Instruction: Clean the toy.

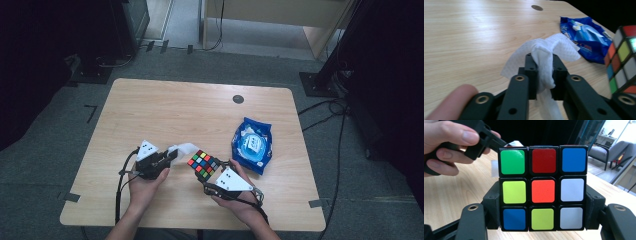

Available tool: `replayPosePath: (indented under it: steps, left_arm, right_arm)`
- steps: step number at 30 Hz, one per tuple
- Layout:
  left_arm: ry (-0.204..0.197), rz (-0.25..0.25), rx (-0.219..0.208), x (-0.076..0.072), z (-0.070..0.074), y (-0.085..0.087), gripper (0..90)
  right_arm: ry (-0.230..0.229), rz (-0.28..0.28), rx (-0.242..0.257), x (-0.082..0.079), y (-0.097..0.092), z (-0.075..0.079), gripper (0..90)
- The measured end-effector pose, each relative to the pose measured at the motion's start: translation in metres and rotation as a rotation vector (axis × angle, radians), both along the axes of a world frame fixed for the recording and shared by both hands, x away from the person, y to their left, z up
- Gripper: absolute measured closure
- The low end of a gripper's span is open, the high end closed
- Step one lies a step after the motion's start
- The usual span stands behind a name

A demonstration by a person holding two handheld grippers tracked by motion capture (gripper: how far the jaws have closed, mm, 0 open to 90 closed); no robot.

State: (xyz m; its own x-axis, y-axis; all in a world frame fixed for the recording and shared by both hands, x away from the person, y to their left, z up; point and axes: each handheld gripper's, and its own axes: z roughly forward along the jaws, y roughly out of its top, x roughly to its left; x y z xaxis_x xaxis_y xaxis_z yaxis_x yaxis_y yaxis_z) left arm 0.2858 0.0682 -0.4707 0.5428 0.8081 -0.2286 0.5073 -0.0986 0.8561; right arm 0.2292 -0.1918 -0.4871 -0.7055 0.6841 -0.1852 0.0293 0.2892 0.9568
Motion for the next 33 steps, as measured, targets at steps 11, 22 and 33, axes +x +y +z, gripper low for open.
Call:
replayPosePath:
  steps: [11,22,33]
  left_arm:
    - [-0.049,-0.055,-0.085,-0.009,0.018,-0.003,46.3]
    - [0.002,-0.232,-0.175,-0.021,0.028,-0.028,29.9]
    - [0.032,-0.289,-0.153,-0.024,0.031,-0.037,27.3]
  right_arm:
    - [-0.002,-0.031,0.015,0.002,-0.006,0.001,34.4]
    - [-0.005,-0.027,0.001,0.001,-0.002,-0.002,34.3]
    - [-0.008,-0.017,-0.021,-0.001,0.007,-0.006,34.3]
